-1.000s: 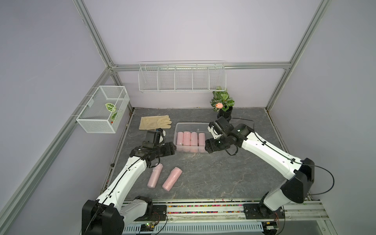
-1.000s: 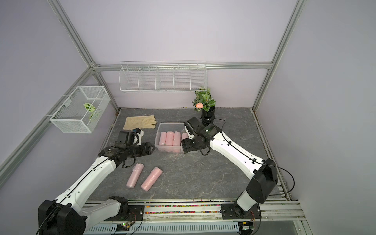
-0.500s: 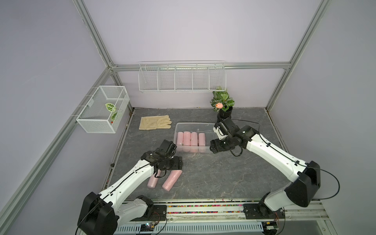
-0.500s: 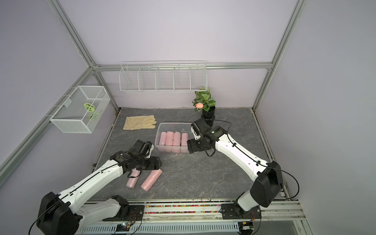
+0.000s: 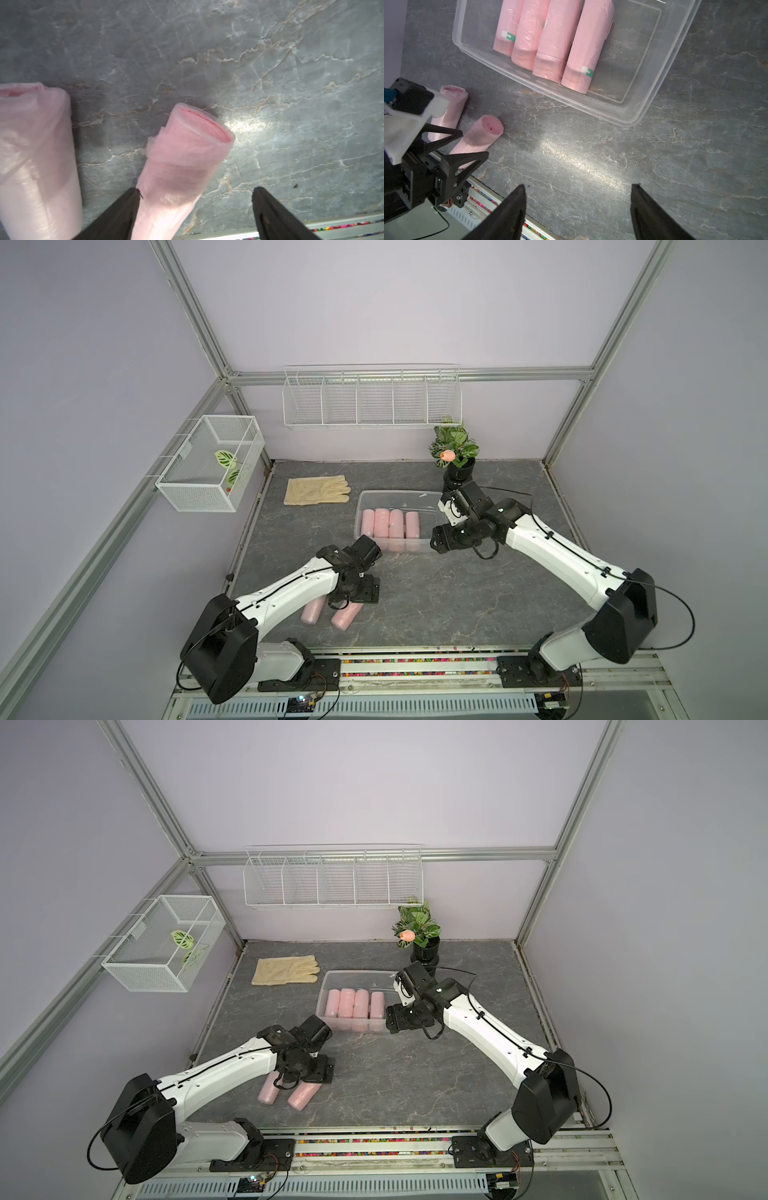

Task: Put the roll of trash bags into the storage box
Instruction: Pick up the roll of trash bags from the center of the board.

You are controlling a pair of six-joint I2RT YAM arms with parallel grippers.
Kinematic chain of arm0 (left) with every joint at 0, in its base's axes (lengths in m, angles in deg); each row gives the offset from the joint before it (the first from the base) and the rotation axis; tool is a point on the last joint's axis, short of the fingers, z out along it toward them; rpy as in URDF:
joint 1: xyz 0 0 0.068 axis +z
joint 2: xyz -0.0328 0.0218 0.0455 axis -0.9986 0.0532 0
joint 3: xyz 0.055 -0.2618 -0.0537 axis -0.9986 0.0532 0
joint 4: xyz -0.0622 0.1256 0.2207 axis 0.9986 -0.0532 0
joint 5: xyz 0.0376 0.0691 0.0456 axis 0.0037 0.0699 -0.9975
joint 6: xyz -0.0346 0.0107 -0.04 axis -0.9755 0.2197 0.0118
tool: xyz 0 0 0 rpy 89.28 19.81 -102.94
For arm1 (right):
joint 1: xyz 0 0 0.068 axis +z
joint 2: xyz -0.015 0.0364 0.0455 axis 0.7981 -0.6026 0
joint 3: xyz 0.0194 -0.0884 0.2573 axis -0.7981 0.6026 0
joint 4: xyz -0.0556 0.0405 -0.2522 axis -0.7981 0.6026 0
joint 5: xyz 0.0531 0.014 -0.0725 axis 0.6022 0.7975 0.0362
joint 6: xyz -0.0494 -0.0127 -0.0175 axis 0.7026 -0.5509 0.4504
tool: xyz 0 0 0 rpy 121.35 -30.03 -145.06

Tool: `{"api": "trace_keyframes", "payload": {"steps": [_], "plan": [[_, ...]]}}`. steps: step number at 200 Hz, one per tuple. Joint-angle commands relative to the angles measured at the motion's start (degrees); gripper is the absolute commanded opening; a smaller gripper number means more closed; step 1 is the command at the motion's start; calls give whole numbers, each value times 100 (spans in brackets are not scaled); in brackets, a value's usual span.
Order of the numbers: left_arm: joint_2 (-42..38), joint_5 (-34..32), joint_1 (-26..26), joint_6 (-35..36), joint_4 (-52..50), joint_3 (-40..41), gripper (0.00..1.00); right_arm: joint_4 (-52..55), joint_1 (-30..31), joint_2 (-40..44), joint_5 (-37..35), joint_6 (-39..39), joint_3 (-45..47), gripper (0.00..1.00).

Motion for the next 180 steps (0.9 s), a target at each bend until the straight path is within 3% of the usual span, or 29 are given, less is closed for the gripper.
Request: {"api": "trace_keyframes", "payload": {"steps": [1, 98, 180], "plan": [[163, -86, -59, -125, -133, -143, 89, -121, -81, 107, 210, 151, 111, 80], [1022, 104, -72, 13, 4, -165, 86, -189, -162, 174, 282, 125, 308, 80], [727, 614, -124, -21, 531, -103, 75, -140, -283, 359, 204, 116, 421, 80]]}}
